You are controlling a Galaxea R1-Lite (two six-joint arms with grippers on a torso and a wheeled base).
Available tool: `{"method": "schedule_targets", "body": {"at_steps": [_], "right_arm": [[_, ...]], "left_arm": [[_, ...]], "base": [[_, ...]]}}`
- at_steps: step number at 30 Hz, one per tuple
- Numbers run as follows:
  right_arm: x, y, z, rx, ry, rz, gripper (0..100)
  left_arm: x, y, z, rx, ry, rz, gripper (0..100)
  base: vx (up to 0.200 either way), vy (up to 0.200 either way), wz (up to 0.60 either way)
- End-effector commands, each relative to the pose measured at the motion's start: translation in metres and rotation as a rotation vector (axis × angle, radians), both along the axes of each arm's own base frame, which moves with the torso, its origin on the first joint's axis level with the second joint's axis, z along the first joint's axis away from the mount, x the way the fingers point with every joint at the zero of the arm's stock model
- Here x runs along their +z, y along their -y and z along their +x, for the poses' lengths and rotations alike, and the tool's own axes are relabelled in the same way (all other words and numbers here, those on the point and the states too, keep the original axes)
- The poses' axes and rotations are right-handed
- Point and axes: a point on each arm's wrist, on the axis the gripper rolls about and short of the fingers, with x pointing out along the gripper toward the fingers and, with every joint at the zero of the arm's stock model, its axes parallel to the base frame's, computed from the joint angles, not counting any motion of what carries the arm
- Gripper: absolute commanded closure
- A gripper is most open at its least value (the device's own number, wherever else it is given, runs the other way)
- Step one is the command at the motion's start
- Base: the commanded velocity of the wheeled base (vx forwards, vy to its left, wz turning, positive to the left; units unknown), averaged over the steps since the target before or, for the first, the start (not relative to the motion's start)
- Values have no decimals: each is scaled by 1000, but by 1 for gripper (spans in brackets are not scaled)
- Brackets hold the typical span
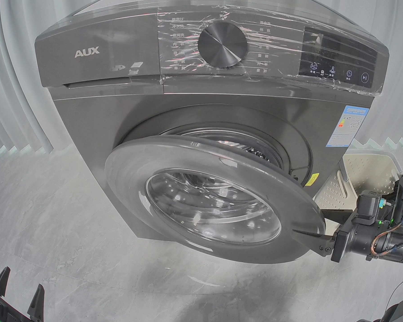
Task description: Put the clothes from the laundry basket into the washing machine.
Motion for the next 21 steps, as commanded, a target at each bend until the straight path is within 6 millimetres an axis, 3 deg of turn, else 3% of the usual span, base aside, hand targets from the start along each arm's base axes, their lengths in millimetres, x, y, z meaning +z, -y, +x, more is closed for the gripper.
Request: {"method": "schedule_targets", "body": {"at_steps": [1, 12, 18, 21], "right_arm": [[-7, -3, 3, 6, -32, -19, 0], [-11, -1, -10, 34, -45, -16, 0], [-5, -3, -3, 21, -23, -6, 0], [-3, -5, 2, 10, -25, -1, 0]], "left_arm": [[-5, 0, 0, 2, -1, 1, 0], [-5, 0, 0, -1, -1, 0, 0], [-5, 0, 0, 0, -1, 0, 0], [-5, 0, 0, 0, -1, 1, 0]], "base": [[0, 0, 0], [0, 0, 0], [-200, 0, 0], [0, 0, 0]]}}
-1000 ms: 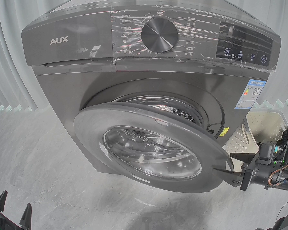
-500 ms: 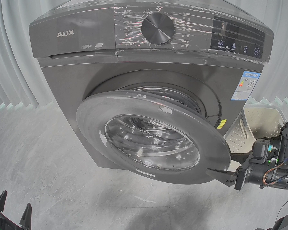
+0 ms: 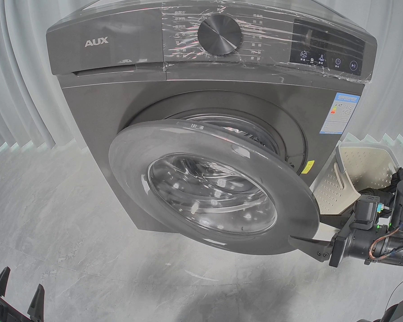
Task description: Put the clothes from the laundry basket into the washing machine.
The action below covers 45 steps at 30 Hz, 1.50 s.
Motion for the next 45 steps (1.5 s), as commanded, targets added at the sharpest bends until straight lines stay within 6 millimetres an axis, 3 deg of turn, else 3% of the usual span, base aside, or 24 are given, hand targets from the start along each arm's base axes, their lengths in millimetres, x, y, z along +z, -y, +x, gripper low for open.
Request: {"method": "schedule_targets", "body": {"at_steps": [1, 5, 13, 25, 30, 37, 45], "right_arm": [[0, -2, 8, -16, -9, -3, 0], [-5, -4, 11, -14, -31, -14, 0], [-10, -3, -5, 37, -42, -16, 0], [11, 1, -30, 97, -21, 160, 0], [9, 9, -16, 23, 9, 104, 0], [-4, -3, 5, 28, -33, 32, 0], [-9, -15, -7, 118, -63, 28, 0]], "left_arm": [[-5, 0, 0, 0, -1, -1, 0], [-5, 0, 0, 0, -1, -1, 0], [-5, 0, 0, 0, -1, 1, 0], [-5, 0, 0, 0, -1, 1, 0], [-5, 0, 0, 0, -1, 1, 0], [-5, 0, 0, 0, -1, 1, 0], [-5, 0, 0, 0, -1, -1, 0]], "base": [[0, 0, 0], [0, 0, 0], [0, 0, 0], [0, 0, 0], [0, 0, 0], [0, 0, 0], [0, 0, 0]]}}
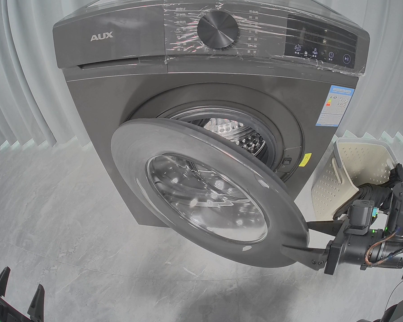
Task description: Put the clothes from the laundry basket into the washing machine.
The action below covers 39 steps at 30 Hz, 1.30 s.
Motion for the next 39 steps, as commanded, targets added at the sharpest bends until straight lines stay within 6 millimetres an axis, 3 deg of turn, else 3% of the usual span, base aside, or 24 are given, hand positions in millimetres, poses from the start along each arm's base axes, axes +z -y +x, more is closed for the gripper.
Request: {"method": "schedule_targets", "body": {"at_steps": [1, 7, 15, 25, 32, 39], "right_arm": [[-8, -6, -8, 52, -30, -12, 0], [0, -1, -17, 79, 19, 60, 0], [28, 4, -18, 44, 73, 181, 0], [6, -12, 4, 14, 7, 85, 0], [1, -16, -10, 93, -9, 87, 0], [9, -12, -22, 171, 46, 170, 0]], "left_arm": [[-5, 0, 0, 0, -1, -2, 0], [-5, 0, 0, -1, -1, -2, 0], [-5, 0, 0, -3, -1, -2, 0], [-5, 0, 0, -1, -1, -2, 0], [-5, 0, 0, -3, -1, -2, 0], [-5, 0, 0, -3, -1, -2, 0]], "base": [[0, 0, 0], [0, 0, 0], [0, 0, 0], [0, 0, 0], [0, 0, 0], [0, 0, 0]]}}
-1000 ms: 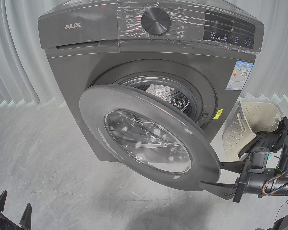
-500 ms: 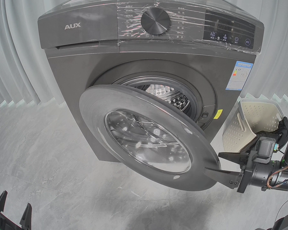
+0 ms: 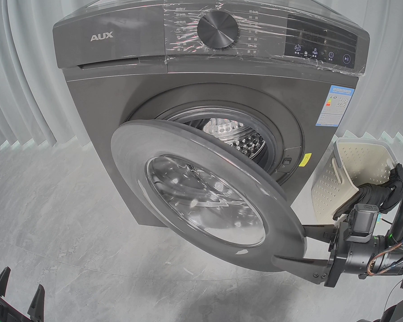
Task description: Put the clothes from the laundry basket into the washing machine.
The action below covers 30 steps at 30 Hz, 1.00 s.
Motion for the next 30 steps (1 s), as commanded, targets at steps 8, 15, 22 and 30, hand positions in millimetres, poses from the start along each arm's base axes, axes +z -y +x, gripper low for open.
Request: {"method": "schedule_targets", "body": {"at_steps": [8, 15, 22, 30], "right_arm": [[22, -2, 10, -51, 30, 94, 0], [68, 4, 38, -199, 52, 299, 0], [36, 16, 64, -322, -13, 181, 0], [-6, 14, 64, -370, -69, -2, 0]], "left_arm": [[-5, 0, 0, -2, -1, -2, 0], [-5, 0, 0, -2, -1, -2, 0], [-5, 0, 0, -1, -1, 0, 0], [-5, 0, 0, -1, -1, 0, 0]], "base": [[0, 0, 0], [0, 0, 0], [0, 0, 0], [0, 0, 0]]}}
